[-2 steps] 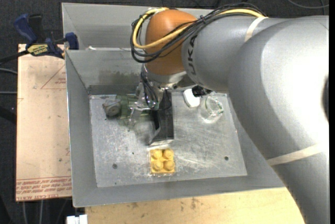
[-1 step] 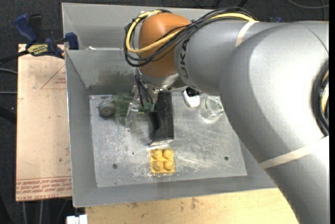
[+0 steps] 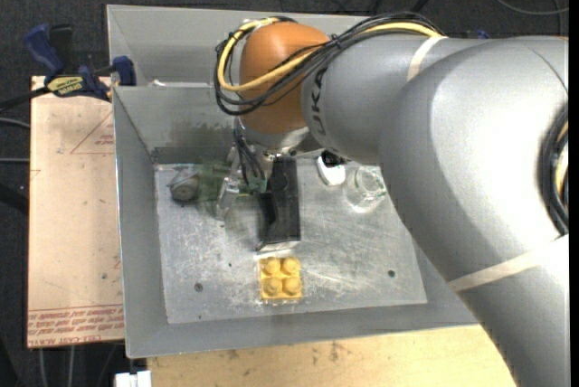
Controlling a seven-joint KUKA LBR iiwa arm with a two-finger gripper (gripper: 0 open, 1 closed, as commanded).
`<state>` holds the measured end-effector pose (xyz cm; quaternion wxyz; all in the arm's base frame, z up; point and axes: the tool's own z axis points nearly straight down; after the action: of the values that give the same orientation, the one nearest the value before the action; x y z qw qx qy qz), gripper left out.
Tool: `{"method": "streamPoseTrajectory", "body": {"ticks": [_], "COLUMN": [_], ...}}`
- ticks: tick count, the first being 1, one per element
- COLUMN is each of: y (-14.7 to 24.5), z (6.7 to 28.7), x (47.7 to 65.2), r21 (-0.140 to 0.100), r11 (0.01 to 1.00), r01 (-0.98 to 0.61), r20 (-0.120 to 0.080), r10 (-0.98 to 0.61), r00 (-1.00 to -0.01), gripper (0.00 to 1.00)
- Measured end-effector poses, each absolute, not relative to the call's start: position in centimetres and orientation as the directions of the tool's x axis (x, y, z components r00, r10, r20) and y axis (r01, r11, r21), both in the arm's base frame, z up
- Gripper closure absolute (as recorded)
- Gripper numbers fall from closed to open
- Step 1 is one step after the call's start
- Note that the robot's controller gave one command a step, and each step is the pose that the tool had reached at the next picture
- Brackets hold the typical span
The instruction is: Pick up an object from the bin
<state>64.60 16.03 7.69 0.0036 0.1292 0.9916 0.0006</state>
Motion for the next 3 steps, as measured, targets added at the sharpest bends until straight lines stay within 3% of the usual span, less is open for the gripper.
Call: {"method": "streamPoseTrajectory", "body": {"ticks": [2,3], "y": [16.0,16.0], "z": [8.4,10.5], "x": [64.3,64.2], "r21": [0.0,-0.002], "r11": [0.966,0.966], "r01": [0.257,0.257], "r20": [0.001,0.005], "r10": [0.257,0.257], "r00": [-0.966,-0.966], "gripper": [1.0,1.0]}}
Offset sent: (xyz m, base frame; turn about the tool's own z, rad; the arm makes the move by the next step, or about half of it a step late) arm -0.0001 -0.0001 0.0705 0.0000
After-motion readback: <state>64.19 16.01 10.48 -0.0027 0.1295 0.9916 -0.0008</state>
